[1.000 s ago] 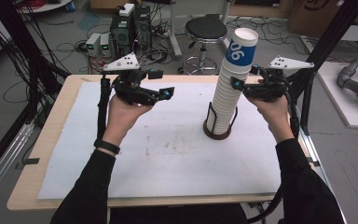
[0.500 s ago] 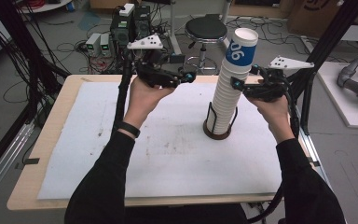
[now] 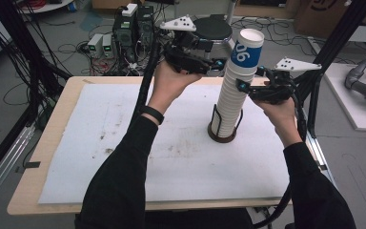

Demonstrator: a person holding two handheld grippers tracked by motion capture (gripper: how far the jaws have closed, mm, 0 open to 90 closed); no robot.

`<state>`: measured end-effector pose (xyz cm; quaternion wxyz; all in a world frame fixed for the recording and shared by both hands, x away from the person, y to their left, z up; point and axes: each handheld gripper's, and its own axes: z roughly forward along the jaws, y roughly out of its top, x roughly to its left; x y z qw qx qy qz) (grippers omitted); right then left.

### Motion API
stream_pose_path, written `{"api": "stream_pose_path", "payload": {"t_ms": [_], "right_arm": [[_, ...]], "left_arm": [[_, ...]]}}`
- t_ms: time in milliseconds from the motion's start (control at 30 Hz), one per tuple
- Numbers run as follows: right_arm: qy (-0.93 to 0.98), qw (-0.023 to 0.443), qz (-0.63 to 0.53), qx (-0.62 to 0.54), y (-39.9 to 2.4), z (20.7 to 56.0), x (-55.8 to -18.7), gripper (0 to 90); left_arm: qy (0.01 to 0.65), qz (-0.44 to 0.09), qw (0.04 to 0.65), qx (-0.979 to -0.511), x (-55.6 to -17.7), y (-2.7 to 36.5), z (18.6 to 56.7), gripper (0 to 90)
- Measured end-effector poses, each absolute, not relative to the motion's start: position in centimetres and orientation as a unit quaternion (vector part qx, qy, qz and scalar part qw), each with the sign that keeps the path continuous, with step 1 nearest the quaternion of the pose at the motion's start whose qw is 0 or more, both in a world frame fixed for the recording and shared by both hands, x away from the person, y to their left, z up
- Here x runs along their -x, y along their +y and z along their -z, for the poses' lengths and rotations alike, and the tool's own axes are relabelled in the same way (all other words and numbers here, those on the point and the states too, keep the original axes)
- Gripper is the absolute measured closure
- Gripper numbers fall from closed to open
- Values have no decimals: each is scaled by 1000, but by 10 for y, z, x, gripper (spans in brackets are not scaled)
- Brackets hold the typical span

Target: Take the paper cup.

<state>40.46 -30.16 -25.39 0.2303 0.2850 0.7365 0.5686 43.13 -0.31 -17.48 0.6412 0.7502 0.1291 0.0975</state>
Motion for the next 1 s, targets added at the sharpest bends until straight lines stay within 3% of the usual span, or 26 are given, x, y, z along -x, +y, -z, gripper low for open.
{"api": "stream_pose_path", "payload": {"t_ms": [467, 1000], "right_arm": [[737, 230, -568, -284, -302, 254, -404, 158], [738, 232, -567, -283, -302, 254, -404, 160]], "left_arm": [[125, -89, 655, -740, -449, -49, 148, 179], [137, -63, 657, -739, -463, -69, 149, 219]]}}
